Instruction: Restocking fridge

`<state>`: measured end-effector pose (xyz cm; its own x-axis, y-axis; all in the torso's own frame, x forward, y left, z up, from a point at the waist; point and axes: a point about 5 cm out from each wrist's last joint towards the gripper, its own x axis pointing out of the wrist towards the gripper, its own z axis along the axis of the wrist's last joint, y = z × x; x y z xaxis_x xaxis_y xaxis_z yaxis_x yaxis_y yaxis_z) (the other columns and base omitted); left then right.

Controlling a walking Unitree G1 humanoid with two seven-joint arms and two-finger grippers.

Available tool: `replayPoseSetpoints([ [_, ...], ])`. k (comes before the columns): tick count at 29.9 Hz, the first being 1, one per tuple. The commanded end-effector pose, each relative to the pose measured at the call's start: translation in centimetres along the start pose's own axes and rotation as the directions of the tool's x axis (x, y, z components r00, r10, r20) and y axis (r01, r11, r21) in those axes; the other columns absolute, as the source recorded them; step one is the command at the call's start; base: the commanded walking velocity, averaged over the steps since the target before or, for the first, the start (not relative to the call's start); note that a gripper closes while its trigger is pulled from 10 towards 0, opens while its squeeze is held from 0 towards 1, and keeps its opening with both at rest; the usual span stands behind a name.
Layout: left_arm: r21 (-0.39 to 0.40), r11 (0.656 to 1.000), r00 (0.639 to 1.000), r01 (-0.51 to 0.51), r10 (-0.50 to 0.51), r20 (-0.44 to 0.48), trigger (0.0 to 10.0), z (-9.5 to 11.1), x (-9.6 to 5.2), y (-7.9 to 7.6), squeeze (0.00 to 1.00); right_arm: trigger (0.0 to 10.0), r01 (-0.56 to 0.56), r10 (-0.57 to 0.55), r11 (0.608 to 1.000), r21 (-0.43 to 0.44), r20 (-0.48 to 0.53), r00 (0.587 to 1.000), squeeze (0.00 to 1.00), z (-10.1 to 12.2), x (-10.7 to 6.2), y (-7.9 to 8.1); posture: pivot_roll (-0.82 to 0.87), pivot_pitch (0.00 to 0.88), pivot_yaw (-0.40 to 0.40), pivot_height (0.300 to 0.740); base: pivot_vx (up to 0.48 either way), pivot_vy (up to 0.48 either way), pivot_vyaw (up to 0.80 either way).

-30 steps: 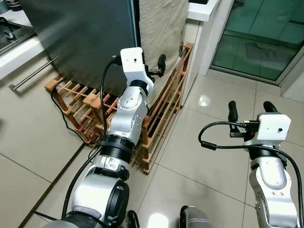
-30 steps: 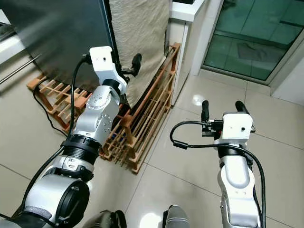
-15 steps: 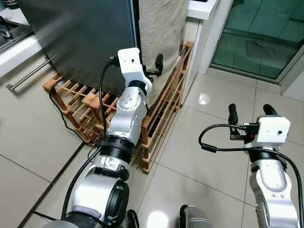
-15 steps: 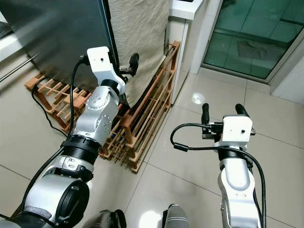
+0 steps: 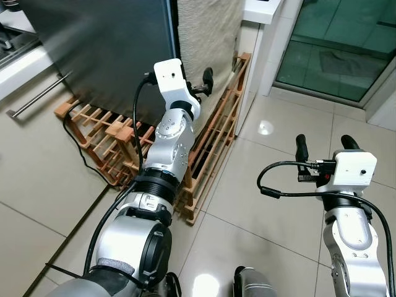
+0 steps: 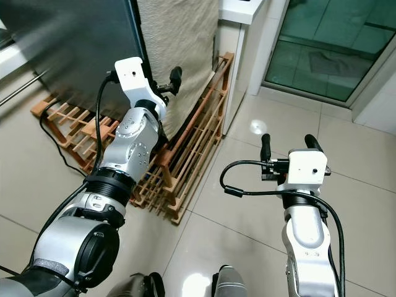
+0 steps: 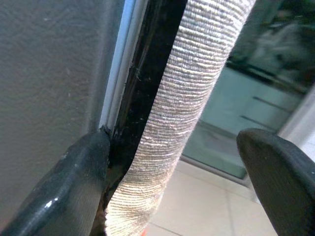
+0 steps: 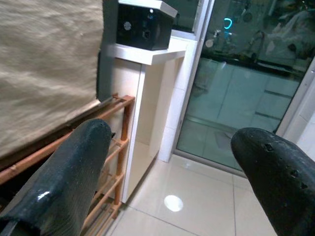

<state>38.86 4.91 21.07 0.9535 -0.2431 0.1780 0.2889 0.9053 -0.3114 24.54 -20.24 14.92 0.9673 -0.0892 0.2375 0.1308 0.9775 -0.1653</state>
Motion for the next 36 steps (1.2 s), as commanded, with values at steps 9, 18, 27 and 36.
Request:
replayPoseSetpoints([
  [9, 0.007, 0.86, 0.855, 0.511, -0.508, -0.102, 10.0, -3.0, -1.1, -8.1, 0.0, 10.0, 0.015, -0.015, 1.0, -0.008, -0.003, 1.0, 0.0, 0.1, 0.1, -0.2, -0.28, 0.155, 0.08, 0.723, 0.0, 0.0, 0.0],
  [18, -0.22, 0.642, 0.664, 0.734, -0.747, 0.033, 10.0, -3.1, -3.1, -13.7, 0.0, 10.0, 0.021, -0.021, 1.0, -0.01, 0.002, 1.0, 0.0, 0.1, 0.2, -0.2, -0.3, 0.146, 0.081, 0.723, 0.0, 0.0, 0.0],
  [27, -0.27, 0.607, 0.644, 0.747, -0.762, 0.067, 10.0, -2.7, -3.4, -14.4, 0.0, 10.0, 0.028, -0.028, 1.0, -0.01, -0.001, 1.0, 0.0, 0.1, 0.2, -0.2, -0.3, 0.143, 0.084, 0.723, 0.0, 0.0, 0.0],
  [36, -0.14, 0.872, 0.883, 0.469, -0.461, 0.091, 10.0, -0.5, -2.5, -6.3, 0.0, 10.0, 0.03, -0.03, 1.0, 0.003, 0.031, 0.999, 0.0, 0.9, 0.7, -0.2, -0.28, 0.133, 0.087, 0.723, 0.0, 0.0, 0.0],
])
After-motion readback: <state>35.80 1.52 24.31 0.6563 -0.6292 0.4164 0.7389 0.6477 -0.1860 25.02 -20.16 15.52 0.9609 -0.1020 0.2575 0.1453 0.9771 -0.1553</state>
